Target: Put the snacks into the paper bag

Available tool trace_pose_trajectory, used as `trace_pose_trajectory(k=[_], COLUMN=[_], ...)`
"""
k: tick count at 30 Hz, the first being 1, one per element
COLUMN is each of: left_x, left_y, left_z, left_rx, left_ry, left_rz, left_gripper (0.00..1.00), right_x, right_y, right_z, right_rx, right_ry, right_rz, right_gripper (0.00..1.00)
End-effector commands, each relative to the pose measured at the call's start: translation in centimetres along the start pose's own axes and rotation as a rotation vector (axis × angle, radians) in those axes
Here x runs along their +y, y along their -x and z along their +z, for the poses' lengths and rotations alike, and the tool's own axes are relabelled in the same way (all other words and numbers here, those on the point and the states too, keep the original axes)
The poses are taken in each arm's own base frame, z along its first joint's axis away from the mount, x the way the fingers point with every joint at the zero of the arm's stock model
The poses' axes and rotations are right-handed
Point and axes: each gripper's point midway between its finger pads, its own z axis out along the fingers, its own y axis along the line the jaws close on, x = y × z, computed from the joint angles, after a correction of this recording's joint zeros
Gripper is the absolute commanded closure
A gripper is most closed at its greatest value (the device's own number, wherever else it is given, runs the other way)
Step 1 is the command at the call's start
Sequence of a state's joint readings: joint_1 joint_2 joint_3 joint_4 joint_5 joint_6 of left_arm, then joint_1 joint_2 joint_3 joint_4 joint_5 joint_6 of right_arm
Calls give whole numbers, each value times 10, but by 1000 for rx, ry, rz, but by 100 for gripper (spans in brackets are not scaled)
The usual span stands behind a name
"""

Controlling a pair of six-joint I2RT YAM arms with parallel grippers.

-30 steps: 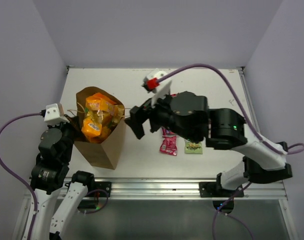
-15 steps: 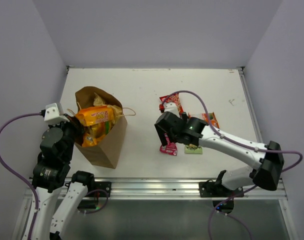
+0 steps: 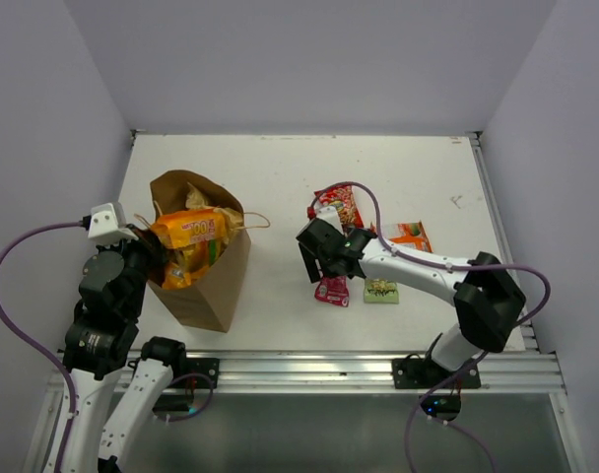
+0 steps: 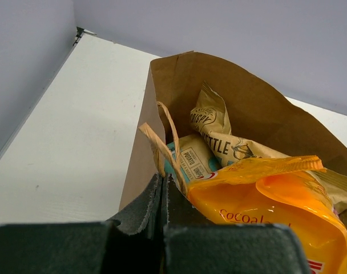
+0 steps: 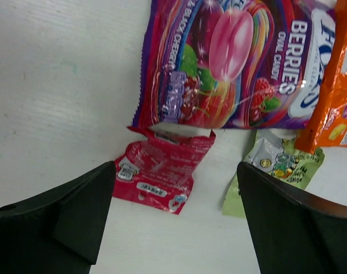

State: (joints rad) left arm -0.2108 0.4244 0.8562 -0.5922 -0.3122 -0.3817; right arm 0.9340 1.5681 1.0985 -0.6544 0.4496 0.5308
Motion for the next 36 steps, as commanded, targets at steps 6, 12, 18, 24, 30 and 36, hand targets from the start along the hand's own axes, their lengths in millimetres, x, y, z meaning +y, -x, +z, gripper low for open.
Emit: trace_pose_trajectory(k=[6,12,18,24,30,36], left_x=[-6,-3,-8,-7,-7,-11], left_y=[-4,3,7,8,13,12], left_z=[3,-2,-4,-6,-8,-7], left_rx=[23,13,8,5,-2,-3], left_ry=[-28,-17,-41,-39,-38,-55], left_rz=[14,23,17,17,25,17], left_gripper=[100,100,100,100,100,100], right_x=[20,-6,-48,-63,-61,-41], right_y=[51,43,39,32,51,156], right_z=[50,74,72,85,54,-79], right_rx=[-58,16,15,64,8,-305], right_ry=[-92,-276,-424,-452,-378,-153], right_rz=[-134,-142,-117,-139,-102,-9], right_gripper=[11,15,16,89,100,100])
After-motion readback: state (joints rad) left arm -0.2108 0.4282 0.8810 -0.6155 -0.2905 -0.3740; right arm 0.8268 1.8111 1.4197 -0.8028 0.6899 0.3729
